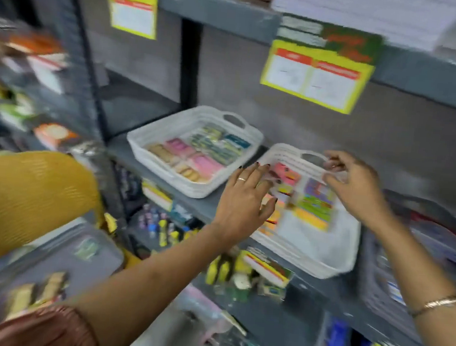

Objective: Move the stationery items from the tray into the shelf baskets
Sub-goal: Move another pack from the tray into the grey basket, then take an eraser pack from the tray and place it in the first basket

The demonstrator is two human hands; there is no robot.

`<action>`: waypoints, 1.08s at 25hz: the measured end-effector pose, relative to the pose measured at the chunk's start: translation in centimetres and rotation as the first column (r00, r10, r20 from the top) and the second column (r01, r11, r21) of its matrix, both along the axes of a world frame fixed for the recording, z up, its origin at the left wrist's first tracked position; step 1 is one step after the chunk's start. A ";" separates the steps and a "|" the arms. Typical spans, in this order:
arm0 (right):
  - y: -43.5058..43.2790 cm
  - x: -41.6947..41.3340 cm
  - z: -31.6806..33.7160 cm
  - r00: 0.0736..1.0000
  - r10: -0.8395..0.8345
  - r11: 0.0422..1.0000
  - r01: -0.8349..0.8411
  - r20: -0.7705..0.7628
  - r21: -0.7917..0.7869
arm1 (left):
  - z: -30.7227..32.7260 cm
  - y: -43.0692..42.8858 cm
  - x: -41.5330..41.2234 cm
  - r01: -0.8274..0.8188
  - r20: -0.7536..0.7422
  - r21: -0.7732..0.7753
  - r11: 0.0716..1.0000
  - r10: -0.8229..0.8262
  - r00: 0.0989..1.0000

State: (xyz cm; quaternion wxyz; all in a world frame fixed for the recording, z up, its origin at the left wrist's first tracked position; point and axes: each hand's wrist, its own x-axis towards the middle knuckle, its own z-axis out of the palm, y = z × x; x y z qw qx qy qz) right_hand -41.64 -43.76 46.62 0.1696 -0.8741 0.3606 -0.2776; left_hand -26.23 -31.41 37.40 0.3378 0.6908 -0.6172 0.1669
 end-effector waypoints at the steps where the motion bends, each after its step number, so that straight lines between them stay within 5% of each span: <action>1: 1.4 3.4 0.2 0.998 0.062 0.998 -0.062 0.031 0.000 | -0.4 1.6 3.0 -0.062 -0.010 -0.007 0.998 0.062 0.998; 7: 12.8 24.8 -2.3 0.916 0.396 0.918 -0.397 0.055 0.000 | -5.4 14.3 20.8 -0.408 -0.103 0.079 0.910 0.414 0.904; 12: 20.3 38.5 -13.6 0.785 0.602 0.798 -0.583 -0.147 0.156 | -15.5 25.5 30.5 -0.630 -0.178 0.326 0.705 0.700 0.692; 17: 26.7 45.2 -28.8 0.460 0.781 0.613 -0.693 -0.422 0.379 | -28.2 34.1 30.6 -0.598 -0.179 0.632 0.492 0.844 0.505; 24: 32.7 48.4 -44.0 -0.019 0.787 0.336 -0.825 -0.616 0.454 | -39.2 39.4 24.4 -0.450 -0.109 0.811 0.375 0.851 0.513; 27: 34.4 48.9 -47.7 -0.157 0.722 0.227 -0.866 -0.673 0.445 | -40.8 39.9 23.9 -0.428 -0.132 0.822 0.376 0.856 0.499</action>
